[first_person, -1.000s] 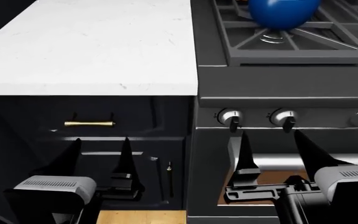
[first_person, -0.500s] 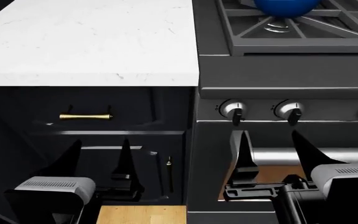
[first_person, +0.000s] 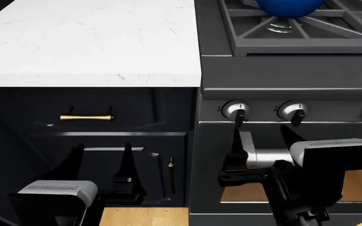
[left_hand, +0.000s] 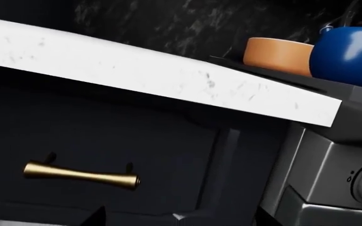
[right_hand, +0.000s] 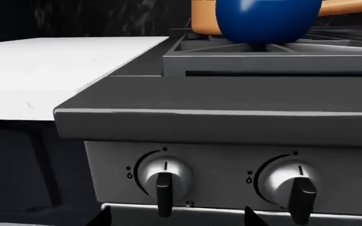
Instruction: Pick the kettle from the counter and place it on a stove burner. Then turn the burner on.
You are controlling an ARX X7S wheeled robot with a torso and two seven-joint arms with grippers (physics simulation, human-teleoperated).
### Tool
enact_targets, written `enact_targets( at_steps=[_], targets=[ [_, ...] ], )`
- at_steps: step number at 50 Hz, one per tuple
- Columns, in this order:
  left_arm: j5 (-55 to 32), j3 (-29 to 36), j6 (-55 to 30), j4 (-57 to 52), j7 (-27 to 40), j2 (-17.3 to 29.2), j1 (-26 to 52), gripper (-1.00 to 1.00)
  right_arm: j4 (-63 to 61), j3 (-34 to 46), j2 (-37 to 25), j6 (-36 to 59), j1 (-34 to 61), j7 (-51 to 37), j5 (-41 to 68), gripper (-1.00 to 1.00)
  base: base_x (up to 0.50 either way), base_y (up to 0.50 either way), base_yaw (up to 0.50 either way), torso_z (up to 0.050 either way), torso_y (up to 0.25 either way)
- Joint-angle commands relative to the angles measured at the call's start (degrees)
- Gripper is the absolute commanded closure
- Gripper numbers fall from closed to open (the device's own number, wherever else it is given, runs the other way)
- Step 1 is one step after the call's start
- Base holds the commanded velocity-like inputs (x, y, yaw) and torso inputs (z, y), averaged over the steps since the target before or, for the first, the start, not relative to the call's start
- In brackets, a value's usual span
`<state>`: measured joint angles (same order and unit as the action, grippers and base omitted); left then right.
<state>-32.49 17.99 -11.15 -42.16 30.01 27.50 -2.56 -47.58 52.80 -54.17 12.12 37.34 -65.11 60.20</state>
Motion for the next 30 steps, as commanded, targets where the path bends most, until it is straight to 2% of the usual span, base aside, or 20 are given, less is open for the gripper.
enact_targets(
  at_steps=[1,30],
  targets=[
    [-0.2,0.1,0.4,0.6,-0.1,-0.1,0.0,-1.0,4.7,-0.1,2.0,2.0,3.1,2.5,4.2,-1.0,0.0,0.0,0.0,0.0,0.0],
    [-0.5,0.2,1.7,2.4,-0.6,-0.3,-0.1,-1.0,12.9,1.3,7.7,3.0,4.8,7.6,3.6,-1.0,0.0,0.0,0.0,0.0,0.0]
  ],
)
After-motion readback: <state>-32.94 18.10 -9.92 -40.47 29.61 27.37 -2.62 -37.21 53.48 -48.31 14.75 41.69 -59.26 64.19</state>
